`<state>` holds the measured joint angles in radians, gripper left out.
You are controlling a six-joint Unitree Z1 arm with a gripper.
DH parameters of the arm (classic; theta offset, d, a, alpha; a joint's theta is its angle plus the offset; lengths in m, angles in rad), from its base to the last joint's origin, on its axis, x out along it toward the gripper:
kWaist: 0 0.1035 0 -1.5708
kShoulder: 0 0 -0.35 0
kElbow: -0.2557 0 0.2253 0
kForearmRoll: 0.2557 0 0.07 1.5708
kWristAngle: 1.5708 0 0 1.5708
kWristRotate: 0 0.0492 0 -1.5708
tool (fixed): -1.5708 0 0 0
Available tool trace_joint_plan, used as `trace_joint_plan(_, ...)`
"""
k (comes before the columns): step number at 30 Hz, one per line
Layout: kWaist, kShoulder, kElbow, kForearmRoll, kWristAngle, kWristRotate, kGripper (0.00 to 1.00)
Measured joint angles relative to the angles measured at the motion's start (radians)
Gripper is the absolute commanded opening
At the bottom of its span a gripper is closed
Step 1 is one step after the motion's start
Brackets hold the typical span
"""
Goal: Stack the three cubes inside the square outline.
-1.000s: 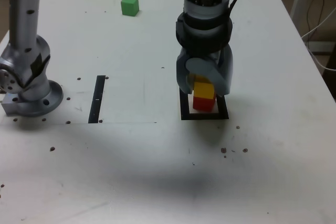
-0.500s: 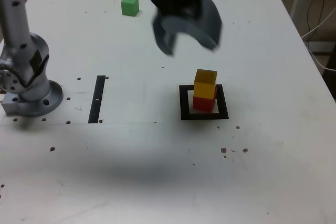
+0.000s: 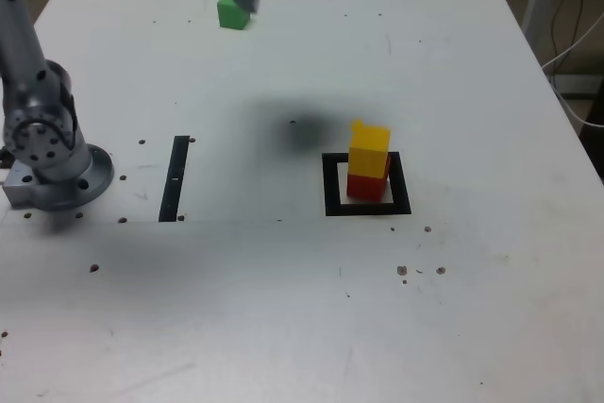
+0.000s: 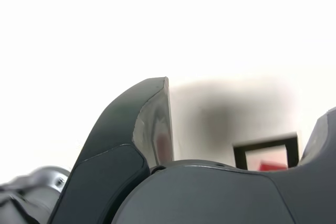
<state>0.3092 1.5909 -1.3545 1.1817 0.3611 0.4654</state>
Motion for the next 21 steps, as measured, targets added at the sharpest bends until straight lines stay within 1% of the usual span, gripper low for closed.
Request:
trace_joint_plan(4, 0.112, 0.005, -0.022, -0.012, 0.000, 0.087, 0.99)
trace_joint_plan(9, 0.209, 0.021, -0.067, -0.023, -0.001, 0.174, 0.98)
trace_joint_plan(12, 0.271, 0.051, -0.084, -0.028, -0.008, 0.224, 0.98)
trace_joint_plan(15, 0.352, 0.085, -0.090, -0.051, -0.025, 0.279, 0.97)
trace_joint_plan(21, 0.489, 0.138, -0.095, -0.111, -0.084, 0.377, 0.97)
